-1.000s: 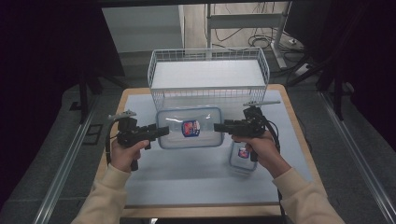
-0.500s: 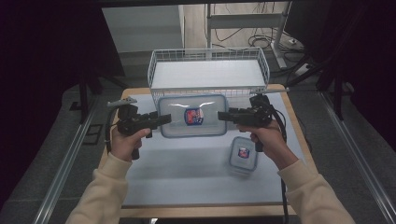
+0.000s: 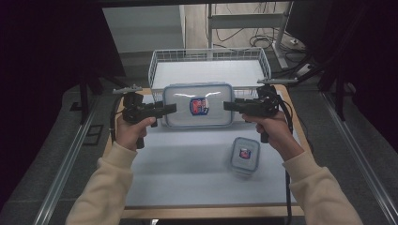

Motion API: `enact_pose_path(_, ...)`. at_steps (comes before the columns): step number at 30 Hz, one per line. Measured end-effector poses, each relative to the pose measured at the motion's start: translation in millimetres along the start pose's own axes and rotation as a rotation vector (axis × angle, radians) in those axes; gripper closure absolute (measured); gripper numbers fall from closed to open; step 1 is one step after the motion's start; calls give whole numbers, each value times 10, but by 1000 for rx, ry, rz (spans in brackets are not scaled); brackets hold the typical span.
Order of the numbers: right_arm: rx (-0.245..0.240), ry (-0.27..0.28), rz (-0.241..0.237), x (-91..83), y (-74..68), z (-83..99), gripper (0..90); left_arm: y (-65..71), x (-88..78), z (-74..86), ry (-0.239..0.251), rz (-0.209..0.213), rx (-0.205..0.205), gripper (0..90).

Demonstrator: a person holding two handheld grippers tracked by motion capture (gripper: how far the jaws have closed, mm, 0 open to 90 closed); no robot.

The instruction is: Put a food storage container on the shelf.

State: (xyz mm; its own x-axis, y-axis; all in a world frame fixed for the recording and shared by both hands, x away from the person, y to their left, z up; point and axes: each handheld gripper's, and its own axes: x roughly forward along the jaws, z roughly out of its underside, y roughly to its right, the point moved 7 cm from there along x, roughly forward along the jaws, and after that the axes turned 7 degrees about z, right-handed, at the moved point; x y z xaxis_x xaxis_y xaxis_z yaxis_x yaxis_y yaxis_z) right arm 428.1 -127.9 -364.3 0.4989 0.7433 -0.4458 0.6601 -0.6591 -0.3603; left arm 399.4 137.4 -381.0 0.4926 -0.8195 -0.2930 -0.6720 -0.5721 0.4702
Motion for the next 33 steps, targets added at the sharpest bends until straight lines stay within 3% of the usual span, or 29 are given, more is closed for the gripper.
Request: enact_pose_path(33, 0, 47, 30, -82, 215, -510, 491, -68, 239, -578, -1, 25, 37, 453)
